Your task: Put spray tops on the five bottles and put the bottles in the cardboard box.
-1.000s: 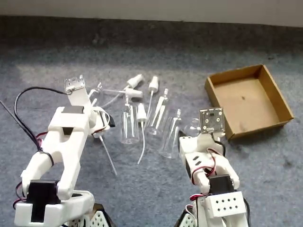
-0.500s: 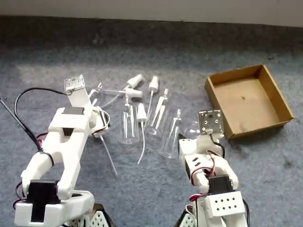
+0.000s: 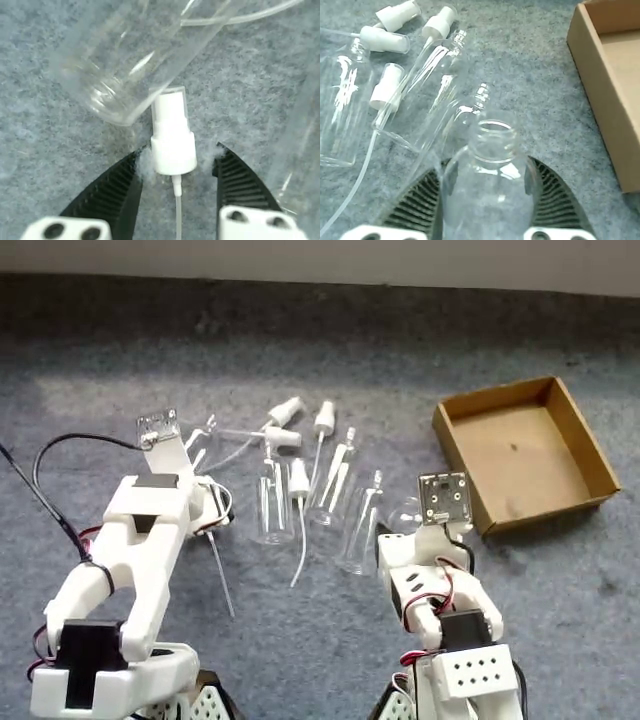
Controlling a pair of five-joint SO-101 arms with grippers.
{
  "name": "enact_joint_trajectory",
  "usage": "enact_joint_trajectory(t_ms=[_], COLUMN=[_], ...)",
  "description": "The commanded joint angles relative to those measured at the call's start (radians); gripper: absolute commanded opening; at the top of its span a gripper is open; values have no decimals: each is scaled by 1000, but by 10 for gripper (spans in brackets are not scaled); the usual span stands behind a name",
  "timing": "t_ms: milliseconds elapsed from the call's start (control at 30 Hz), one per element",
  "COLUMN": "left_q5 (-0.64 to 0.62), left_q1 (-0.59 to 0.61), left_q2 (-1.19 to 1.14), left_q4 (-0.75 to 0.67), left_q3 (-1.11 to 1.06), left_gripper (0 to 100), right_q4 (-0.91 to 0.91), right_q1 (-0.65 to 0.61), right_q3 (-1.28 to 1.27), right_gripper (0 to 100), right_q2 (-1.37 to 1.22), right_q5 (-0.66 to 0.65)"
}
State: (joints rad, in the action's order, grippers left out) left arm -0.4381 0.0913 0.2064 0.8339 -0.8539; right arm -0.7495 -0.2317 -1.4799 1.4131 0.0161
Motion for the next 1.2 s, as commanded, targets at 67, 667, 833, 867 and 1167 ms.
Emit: enact_joint_trajectory(t_ms=[67,667,833,867,1167], left_q5=[-9,-3,-3,-2,0], left_q1=[-1,-205,-234,-231,-232], left_q2=[4,18,111,151,633], left_q4=[-12,-35,-35,-35,54], left_q3=[12,15,10,8,8], left_gripper=[143,5,5,5,5], right_q4=[22,22,24,24,65], right_q1=[-7,-12,-13,-13,-153], right_q3=[13,13,13,13,10], right_gripper=[121,121,121,121,121], right_q2=[16,16,16,16,16], right_q5=[6,8,8,6,5])
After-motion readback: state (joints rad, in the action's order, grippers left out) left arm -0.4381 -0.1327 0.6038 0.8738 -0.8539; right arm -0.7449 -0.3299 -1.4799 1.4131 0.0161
